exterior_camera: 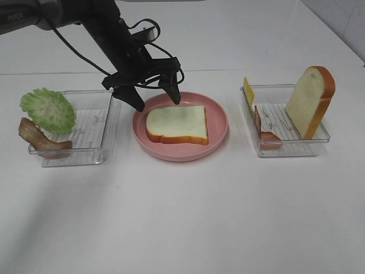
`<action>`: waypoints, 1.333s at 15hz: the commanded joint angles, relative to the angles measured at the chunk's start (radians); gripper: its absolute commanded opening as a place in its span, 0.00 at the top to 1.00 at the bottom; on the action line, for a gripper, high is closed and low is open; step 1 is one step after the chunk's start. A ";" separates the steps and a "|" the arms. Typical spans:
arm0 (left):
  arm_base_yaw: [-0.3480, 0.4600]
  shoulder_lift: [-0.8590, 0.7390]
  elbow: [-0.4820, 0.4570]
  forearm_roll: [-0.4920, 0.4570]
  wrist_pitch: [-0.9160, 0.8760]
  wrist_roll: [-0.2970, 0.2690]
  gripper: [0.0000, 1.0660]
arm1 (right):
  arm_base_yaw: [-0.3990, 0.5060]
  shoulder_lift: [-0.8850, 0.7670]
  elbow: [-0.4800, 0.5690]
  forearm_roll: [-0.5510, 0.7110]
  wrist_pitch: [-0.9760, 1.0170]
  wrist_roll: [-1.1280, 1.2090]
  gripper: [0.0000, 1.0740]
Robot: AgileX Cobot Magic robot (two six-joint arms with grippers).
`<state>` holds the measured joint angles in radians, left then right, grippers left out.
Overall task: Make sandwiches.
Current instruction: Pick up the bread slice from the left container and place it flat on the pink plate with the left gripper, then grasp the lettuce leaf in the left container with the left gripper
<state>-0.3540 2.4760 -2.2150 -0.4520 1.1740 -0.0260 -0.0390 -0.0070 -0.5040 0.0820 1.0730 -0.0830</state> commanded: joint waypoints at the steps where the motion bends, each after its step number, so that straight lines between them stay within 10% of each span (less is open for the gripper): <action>1: -0.006 -0.002 -0.035 0.020 0.038 -0.007 0.22 | -0.006 -0.013 0.000 0.002 -0.011 -0.008 0.23; 13: 0.082 -0.172 -0.159 0.270 0.115 -0.114 0.24 | -0.006 -0.013 0.000 0.002 -0.011 -0.008 0.23; 20: 0.292 -0.386 0.186 0.330 0.115 -0.107 0.24 | -0.006 -0.013 0.000 0.002 -0.011 -0.008 0.23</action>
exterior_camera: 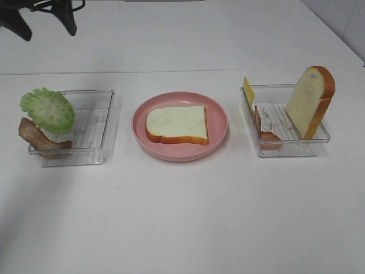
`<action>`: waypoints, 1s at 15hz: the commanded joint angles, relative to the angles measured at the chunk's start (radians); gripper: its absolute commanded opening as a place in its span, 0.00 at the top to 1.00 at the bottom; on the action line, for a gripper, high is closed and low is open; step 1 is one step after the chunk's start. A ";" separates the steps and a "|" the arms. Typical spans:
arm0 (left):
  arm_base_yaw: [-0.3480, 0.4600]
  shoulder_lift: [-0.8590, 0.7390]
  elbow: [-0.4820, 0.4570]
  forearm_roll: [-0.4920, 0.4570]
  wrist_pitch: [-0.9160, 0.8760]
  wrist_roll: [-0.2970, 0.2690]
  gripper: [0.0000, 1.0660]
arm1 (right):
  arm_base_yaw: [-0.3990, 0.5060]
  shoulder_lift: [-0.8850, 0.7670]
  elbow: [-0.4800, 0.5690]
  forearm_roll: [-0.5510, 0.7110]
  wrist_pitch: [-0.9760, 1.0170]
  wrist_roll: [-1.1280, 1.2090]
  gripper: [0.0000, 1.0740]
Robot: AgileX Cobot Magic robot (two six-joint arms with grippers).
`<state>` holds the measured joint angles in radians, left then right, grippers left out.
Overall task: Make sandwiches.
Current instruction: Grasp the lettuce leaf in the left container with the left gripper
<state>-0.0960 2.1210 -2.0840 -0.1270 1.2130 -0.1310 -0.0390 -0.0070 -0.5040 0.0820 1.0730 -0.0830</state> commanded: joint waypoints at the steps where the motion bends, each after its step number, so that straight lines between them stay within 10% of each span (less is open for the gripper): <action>1: 0.066 -0.038 0.085 0.005 0.076 -0.002 0.24 | -0.006 -0.013 0.000 0.002 -0.011 -0.008 0.23; 15: 0.133 0.154 0.149 -0.005 -0.019 0.046 0.29 | -0.006 -0.013 0.000 0.002 -0.011 -0.008 0.23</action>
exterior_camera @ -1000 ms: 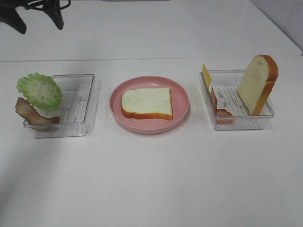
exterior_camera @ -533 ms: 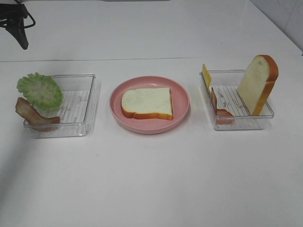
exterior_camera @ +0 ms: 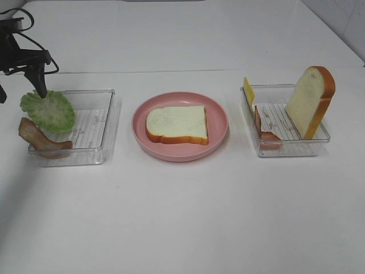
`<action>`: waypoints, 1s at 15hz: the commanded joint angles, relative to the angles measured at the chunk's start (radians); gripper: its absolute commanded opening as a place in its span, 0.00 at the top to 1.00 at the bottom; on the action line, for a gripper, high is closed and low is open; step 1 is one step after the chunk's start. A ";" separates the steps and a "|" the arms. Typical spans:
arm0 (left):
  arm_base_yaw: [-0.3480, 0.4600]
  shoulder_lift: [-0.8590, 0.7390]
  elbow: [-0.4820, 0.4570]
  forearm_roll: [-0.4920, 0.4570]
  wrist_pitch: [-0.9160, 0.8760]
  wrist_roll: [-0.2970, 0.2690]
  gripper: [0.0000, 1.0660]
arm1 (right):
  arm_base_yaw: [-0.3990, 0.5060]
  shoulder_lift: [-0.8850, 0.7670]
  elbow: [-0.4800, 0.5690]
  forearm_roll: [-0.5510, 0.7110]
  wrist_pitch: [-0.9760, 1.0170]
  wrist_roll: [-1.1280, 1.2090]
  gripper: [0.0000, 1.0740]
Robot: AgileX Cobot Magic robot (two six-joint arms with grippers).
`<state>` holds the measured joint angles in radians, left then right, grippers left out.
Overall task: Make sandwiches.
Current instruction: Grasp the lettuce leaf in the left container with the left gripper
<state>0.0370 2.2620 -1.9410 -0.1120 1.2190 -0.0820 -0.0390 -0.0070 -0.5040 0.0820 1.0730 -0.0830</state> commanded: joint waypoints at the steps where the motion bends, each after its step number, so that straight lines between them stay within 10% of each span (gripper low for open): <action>1: 0.000 0.020 0.006 -0.041 -0.047 -0.003 0.29 | -0.006 -0.013 0.000 0.002 -0.011 -0.008 0.23; 8: 0.000 0.066 0.006 -0.076 -0.131 -0.003 0.34 | -0.006 -0.013 0.000 0.002 -0.011 -0.008 0.23; 15: 0.000 0.066 0.006 -0.100 -0.156 -0.007 0.81 | -0.006 -0.013 0.000 0.002 -0.011 -0.008 0.23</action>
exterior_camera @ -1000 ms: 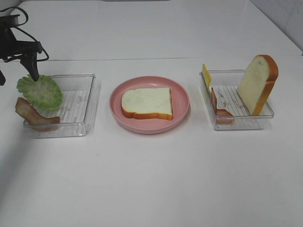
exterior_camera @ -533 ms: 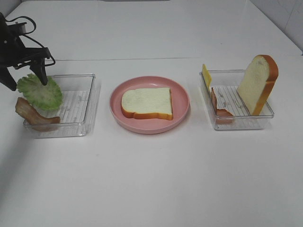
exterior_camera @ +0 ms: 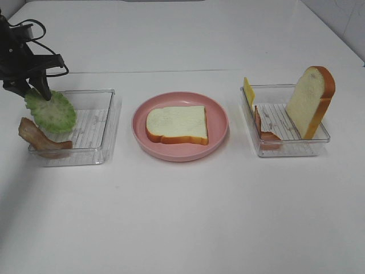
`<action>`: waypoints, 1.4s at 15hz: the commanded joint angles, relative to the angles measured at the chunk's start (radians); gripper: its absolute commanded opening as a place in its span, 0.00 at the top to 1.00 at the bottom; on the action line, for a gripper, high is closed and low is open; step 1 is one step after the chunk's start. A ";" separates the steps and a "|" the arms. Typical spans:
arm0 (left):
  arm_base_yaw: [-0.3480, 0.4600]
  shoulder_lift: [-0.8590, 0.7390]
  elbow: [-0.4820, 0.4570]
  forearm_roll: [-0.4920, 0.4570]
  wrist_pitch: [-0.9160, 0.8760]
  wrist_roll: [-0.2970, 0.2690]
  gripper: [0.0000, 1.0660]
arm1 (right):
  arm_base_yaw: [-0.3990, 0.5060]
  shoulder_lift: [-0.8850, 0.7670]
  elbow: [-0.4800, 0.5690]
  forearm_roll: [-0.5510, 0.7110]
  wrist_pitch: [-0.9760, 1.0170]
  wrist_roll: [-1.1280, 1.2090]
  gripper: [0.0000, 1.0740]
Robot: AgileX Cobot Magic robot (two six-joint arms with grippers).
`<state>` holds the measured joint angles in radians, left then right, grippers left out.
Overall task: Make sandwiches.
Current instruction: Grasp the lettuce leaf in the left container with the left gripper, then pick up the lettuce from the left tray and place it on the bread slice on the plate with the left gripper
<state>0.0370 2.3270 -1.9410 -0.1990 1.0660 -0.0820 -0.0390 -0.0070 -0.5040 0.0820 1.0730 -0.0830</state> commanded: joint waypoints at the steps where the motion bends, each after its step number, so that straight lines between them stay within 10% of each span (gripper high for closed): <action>1: 0.000 0.000 0.006 -0.013 0.000 -0.007 0.83 | -0.006 -0.013 0.000 0.002 -0.011 -0.008 0.23; 3: 0.000 -0.008 0.006 -0.013 0.001 -0.007 1.00 | -0.006 -0.013 0.000 0.002 -0.011 -0.008 0.23; 11: 0.000 -0.092 -0.013 -0.114 0.051 0.027 1.00 | -0.006 -0.013 0.000 0.002 -0.011 -0.008 0.23; 18: -0.025 -0.156 -0.015 -0.557 0.028 0.219 1.00 | -0.006 -0.013 0.000 0.002 -0.011 -0.008 0.23; 21: -0.095 -0.156 -0.015 -0.605 -0.024 0.240 1.00 | -0.006 -0.013 0.000 0.002 -0.011 -0.008 0.23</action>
<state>-0.0870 2.1760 -1.9530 -0.7830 1.0310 0.1510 -0.0390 -0.0070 -0.5040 0.0820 1.0730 -0.0830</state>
